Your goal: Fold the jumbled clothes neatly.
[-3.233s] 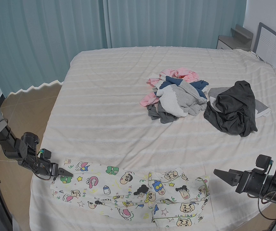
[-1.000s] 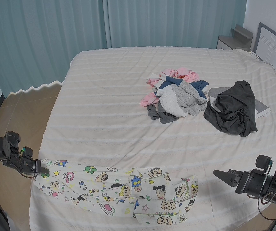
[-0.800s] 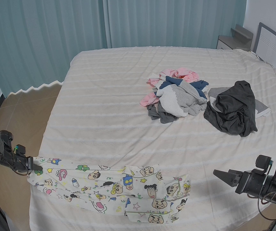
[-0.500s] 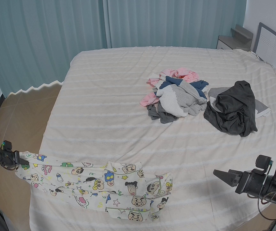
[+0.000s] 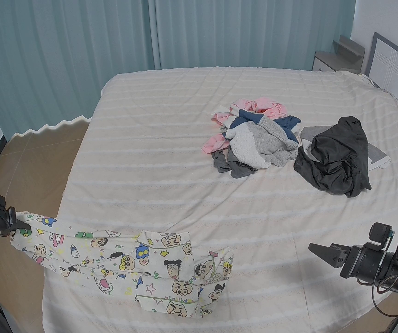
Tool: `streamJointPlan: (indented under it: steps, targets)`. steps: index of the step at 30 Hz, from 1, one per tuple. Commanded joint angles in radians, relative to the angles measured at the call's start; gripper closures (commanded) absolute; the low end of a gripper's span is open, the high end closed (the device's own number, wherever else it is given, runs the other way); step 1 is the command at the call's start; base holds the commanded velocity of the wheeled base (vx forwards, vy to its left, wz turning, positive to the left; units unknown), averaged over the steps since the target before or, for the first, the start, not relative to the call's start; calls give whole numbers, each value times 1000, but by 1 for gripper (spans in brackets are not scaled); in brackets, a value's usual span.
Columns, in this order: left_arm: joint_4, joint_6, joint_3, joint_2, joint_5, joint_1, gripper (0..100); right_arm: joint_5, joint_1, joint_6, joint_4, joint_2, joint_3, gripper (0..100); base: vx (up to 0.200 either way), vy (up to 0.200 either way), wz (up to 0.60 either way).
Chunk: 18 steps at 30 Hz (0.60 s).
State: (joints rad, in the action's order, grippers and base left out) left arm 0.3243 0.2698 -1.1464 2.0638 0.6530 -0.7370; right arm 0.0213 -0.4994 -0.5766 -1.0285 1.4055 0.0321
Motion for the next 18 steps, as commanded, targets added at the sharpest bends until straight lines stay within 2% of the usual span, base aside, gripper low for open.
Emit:
streamJointPlan:
  steps: [1,6,7,11,13,16,18]
  targets:
    - [110,-20,7,-123,5,79,100,2,2,-2,-1,3,0,0,0,0,0]
    - [239,-106,17,-254,5,225,100,3,13,-2,-1,3,2,0,0,0,0]
    - [239,-110,17,-258,5,229,100,3,13,-2,-1,3,2,0,0,0,0]
    - [234,-294,45,-380,-12,436,100,5,18,-2,-1,1,2,0,0,0,0]
    - [231,-323,51,-399,-23,485,100,5,18,-2,-1,1,2,0,0,0,0]
    - [216,-383,85,-427,-85,648,100,5,19,-2,-1,1,2,0,0,0,0]
    - [190,-416,103,-426,-115,719,100,5,19,-2,-1,0,2,0,0,0,0]
